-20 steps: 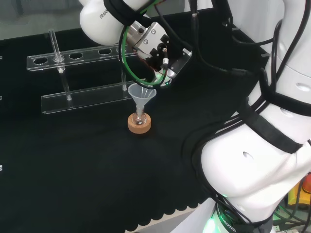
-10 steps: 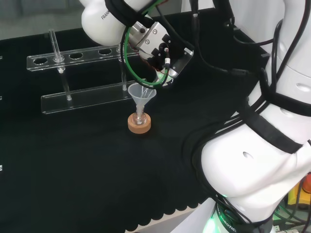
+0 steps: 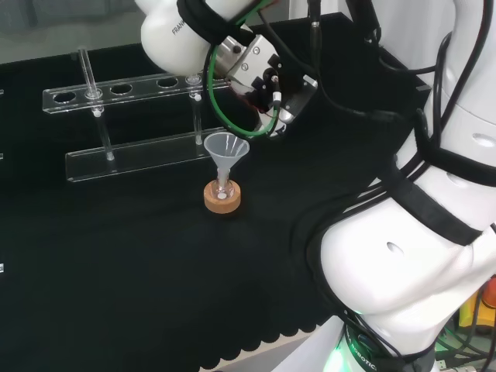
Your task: Pour all the NaCl from the weighing funnel into the round-bottom flask.
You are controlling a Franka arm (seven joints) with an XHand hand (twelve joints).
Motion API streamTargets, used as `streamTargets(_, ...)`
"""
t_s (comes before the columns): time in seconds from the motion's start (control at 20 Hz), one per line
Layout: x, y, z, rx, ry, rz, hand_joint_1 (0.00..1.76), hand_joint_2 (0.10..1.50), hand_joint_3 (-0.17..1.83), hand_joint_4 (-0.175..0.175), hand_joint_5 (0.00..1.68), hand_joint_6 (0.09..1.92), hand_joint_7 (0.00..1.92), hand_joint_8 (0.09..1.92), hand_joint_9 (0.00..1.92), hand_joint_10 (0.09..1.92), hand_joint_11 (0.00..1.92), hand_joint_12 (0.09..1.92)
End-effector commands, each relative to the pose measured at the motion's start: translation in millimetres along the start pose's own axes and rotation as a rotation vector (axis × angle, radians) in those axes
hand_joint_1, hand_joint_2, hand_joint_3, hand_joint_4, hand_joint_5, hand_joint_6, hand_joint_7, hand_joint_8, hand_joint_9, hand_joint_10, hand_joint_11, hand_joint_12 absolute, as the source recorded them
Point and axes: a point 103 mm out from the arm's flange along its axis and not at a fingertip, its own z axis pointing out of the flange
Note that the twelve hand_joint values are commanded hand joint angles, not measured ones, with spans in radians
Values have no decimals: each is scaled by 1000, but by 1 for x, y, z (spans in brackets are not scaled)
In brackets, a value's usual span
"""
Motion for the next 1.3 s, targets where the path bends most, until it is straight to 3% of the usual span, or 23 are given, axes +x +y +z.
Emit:
streamTargets(0.05, -9, 5, -1, -20, -6, 1, 1128, 595, 770, 175, 1268, 737, 544, 603, 928, 400, 657, 1168)
streamTargets(0.3, 15, 3, -25, -13, -2, 8, 1128, 596, 771, 175, 1266, 741, 543, 603, 927, 399, 657, 1168)
streamTargets(0.55, 25, 3, -35, -15, -7, 7, 1127, 596, 772, 175, 1264, 745, 541, 602, 926, 398, 657, 1168)
streamTargets(1.3, 27, 4, -37, -11, -34, 0, 1126, 598, 773, 175, 1258, 756, 538, 602, 925, 397, 657, 1167)
